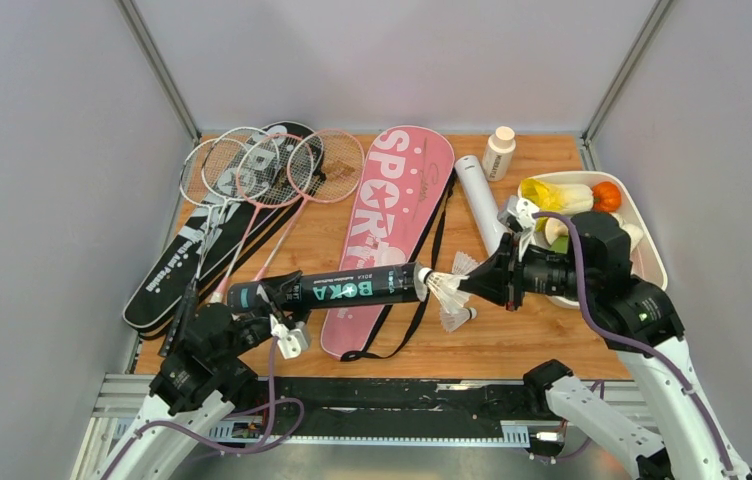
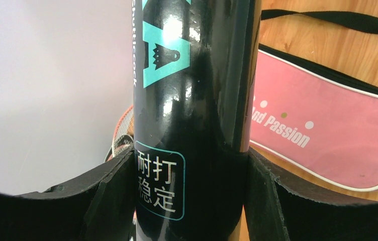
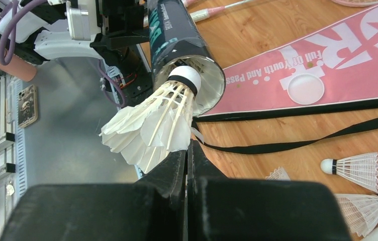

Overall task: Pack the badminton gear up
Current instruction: Place the shuttlecock at the shuttle tube.

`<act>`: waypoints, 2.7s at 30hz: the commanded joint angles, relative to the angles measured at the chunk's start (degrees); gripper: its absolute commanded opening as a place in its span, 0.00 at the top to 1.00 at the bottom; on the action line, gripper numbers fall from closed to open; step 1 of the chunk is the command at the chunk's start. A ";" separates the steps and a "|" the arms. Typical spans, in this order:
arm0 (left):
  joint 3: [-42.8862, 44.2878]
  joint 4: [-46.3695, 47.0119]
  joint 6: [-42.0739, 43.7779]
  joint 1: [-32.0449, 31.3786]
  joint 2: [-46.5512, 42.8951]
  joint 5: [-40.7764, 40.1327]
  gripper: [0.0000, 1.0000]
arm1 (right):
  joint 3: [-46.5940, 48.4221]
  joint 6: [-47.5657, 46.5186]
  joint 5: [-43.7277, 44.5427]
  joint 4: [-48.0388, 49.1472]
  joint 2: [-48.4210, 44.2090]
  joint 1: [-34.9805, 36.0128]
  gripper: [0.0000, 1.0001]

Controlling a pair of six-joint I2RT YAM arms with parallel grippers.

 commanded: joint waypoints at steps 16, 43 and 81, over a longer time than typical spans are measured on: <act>2.59 5.32 3.11 -0.09 0.15 7.18 1.00 | -0.98 -0.82 -11.66 1.91 7.06 3.30 1.00; 1.40 8.98 2.71 -0.06 0.27 9.90 1.00 | 1.74 8.76 1.19 4.33 7.34 4.59 0.42; 1.60 15.38 -4.81 -0.07 4.57 7.86 1.00 | -13.73 29.75 7.90 35.12 3.20 6.60 1.00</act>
